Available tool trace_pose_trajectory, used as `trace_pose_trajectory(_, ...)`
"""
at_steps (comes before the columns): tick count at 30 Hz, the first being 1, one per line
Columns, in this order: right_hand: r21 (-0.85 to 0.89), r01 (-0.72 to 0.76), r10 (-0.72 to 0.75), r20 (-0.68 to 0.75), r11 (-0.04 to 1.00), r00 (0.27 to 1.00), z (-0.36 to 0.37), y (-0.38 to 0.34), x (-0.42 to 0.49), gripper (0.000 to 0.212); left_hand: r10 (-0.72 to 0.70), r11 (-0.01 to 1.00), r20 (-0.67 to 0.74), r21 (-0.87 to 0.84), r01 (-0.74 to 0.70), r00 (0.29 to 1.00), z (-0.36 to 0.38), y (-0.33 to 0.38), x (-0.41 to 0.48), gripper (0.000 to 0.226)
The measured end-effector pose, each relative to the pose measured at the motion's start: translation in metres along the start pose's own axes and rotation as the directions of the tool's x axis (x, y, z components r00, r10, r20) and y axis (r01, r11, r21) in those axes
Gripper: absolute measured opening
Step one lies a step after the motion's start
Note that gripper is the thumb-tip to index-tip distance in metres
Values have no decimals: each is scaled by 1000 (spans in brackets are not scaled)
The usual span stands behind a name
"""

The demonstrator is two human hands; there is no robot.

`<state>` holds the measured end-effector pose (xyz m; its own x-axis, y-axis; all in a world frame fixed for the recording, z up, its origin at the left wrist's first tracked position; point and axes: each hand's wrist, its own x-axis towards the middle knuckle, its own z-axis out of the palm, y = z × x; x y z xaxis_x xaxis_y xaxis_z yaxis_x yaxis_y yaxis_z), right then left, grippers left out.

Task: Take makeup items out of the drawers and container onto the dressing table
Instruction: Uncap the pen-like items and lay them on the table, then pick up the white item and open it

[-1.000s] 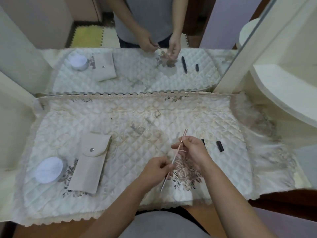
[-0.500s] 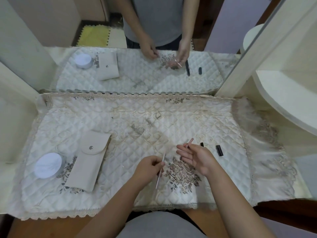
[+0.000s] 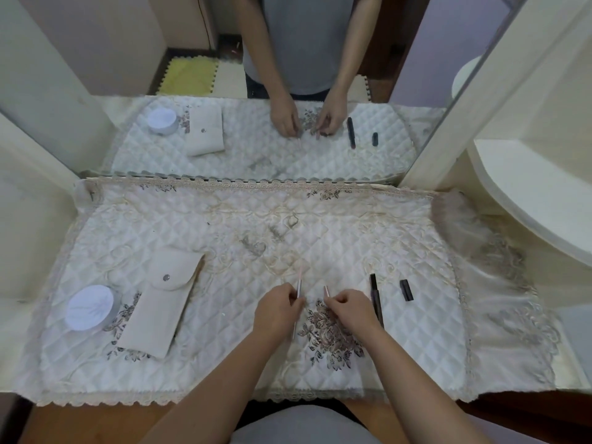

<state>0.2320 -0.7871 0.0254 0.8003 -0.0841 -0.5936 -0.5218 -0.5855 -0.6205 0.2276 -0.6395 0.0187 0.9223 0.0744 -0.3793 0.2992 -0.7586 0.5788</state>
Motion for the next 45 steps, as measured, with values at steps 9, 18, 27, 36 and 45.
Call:
trace_pose_trajectory(9,-129,65,-63,23,990,998,-3,4,-1,36,-24,1000,-10,-6,24,1000,1,-2,-13,23)
trace_pose_trajectory(18,62,242,-249,174,968,953,1,-21,1,8,-180,983,-312,-97,157,933,-47,-49,-54,19)
trace_pose_trajectory(27,142,284,-312,249,948,917,43,-45,-8,4,-326,944,-558,-230,235,763,-99,-105,-66,25)
trace_pose_trajectory(36,193,256,-293,201,947,935,142,-109,-32,16,-393,920,-582,-239,312,712,-166,-208,-57,57)
trace_pose_trajectory(45,84,311,-322,197,947,926,252,-174,-50,8,-224,974,-297,-51,219,928,-197,-270,-30,96)
